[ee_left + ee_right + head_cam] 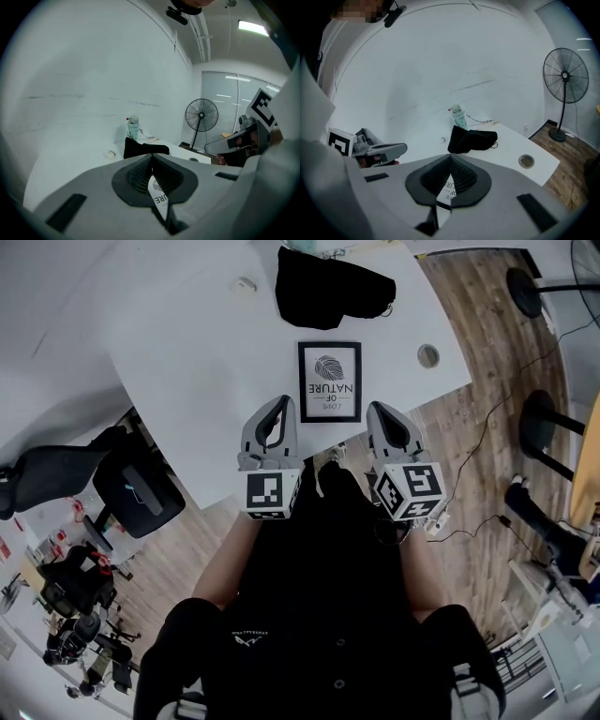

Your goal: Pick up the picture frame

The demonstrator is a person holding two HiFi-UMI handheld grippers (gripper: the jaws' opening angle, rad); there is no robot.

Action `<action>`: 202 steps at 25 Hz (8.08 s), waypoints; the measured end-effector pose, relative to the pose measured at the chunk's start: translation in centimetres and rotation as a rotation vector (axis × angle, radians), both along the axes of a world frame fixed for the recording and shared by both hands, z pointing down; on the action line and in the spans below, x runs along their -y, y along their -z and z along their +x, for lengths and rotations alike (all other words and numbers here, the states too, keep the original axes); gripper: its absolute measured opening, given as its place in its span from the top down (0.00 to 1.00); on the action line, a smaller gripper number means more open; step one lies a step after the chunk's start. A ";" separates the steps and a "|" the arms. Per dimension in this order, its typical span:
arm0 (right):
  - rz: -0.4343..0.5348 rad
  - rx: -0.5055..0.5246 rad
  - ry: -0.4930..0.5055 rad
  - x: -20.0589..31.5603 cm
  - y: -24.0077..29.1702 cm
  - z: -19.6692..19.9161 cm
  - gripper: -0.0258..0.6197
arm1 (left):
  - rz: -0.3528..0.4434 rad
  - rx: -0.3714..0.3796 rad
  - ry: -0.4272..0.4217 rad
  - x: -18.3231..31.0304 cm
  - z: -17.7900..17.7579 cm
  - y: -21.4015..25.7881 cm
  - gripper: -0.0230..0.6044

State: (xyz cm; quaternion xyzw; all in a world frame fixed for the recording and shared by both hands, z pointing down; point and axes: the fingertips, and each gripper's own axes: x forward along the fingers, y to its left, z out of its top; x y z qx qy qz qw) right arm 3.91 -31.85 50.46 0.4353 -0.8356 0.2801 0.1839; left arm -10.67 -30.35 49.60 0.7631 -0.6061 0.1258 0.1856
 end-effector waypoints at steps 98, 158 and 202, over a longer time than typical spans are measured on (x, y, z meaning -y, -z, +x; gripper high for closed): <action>-0.430 -0.223 -0.062 -13.0 -15.5 7.0 0.86 | -0.615 -0.080 0.089 -12.9 8.0 -16.1 0.85; 0.191 -0.073 -0.021 -11.8 7.8 8.3 0.86 | 0.036 0.018 0.228 -13.9 9.7 8.1 0.85; 0.564 0.030 -0.070 -12.6 22.7 8.6 0.86 | 0.442 0.075 0.234 -15.5 10.1 22.8 0.85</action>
